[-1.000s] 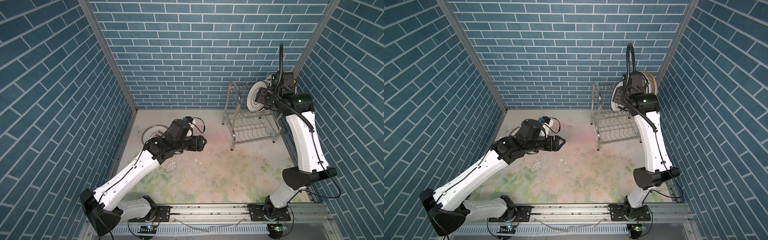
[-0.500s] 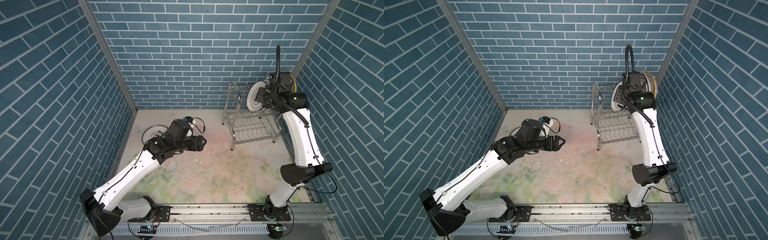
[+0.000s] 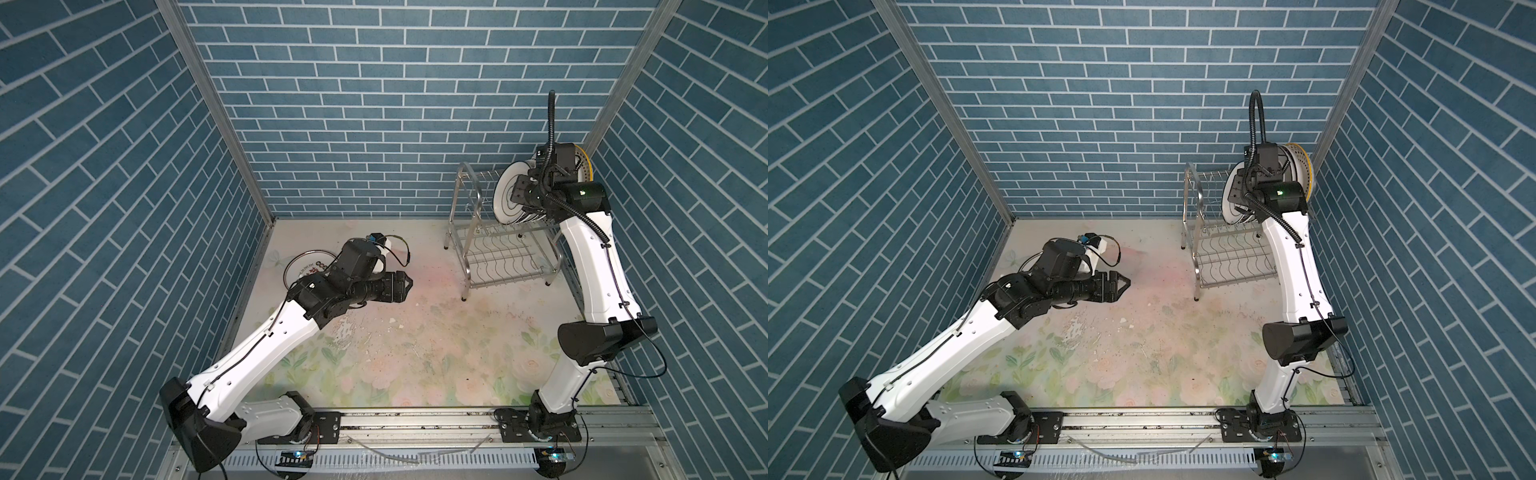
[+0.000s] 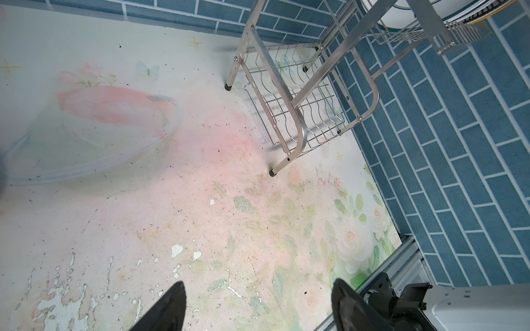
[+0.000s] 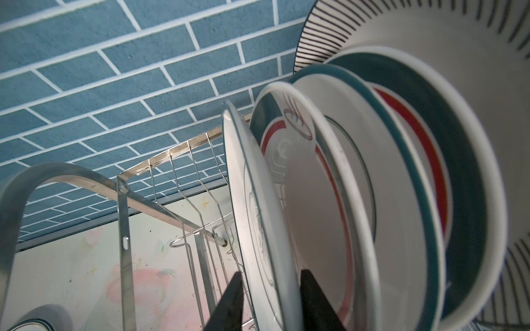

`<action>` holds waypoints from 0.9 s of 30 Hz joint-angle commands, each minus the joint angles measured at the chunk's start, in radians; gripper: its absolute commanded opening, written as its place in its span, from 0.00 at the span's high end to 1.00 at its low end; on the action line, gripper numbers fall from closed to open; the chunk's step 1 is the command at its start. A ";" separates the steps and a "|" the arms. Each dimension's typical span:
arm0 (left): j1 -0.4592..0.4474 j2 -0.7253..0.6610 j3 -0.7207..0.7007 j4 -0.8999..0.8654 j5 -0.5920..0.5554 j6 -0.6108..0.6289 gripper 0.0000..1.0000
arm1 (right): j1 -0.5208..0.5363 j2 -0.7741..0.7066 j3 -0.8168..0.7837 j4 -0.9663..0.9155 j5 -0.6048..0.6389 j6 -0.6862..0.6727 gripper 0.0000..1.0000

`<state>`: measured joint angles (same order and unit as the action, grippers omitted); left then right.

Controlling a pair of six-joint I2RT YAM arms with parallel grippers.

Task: Unload the plates from the dish rack
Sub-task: Pick up the plate from the dish rack.

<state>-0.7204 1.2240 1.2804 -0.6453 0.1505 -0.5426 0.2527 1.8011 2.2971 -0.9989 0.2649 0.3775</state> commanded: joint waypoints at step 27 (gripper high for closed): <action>0.005 0.008 -0.023 0.018 -0.021 -0.017 0.15 | 0.000 -0.082 -0.167 0.177 -0.033 -0.082 0.93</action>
<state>-0.7193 1.2407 1.2774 -0.6331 0.1505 -0.5533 0.2481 1.7618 2.1601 -0.8745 0.2577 0.3069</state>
